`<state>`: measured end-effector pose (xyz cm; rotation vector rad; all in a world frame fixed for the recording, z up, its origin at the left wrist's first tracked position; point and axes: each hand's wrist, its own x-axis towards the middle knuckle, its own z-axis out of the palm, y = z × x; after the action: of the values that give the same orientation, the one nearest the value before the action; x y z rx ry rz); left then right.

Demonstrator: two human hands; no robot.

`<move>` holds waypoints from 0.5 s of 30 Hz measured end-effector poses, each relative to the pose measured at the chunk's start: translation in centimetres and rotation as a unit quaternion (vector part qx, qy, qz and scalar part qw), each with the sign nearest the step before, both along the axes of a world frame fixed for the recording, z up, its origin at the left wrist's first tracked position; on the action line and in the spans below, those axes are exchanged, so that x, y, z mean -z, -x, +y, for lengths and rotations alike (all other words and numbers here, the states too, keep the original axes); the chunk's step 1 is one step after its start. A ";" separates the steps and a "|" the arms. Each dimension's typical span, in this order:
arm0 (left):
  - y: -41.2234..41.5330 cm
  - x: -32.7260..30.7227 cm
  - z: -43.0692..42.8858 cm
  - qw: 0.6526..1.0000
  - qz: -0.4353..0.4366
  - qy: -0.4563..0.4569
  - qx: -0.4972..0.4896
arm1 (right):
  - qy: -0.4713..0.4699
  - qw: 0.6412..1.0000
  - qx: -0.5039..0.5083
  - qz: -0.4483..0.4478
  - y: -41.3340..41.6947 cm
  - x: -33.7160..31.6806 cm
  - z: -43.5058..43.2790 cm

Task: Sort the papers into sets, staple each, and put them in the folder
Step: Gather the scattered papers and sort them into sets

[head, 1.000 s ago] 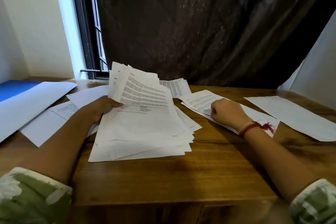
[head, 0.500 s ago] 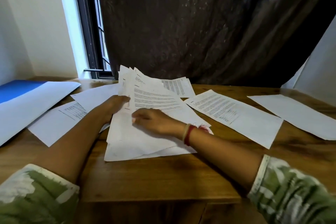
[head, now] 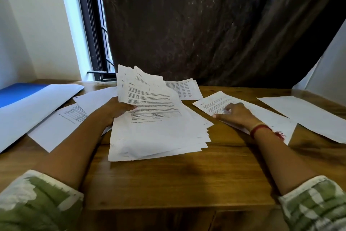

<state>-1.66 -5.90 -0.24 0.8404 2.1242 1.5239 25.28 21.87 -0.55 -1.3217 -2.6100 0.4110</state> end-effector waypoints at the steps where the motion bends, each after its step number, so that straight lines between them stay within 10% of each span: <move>1: 0.2 0.0 -0.1 1.000 -0.003 -0.001 -0.005 | 0.011 1.000 -0.004 0.013 -0.3 0.1 0.0; 15: -0.1 0.1 0.0 1.000 -0.012 0.014 -0.012 | -0.103 0.994 -0.035 -0.005 2.4 -0.1 -2.6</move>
<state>-1.56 -5.91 -0.35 0.7873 2.1409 1.5052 22.86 19.27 -0.42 -1.1725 -2.6295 0.1397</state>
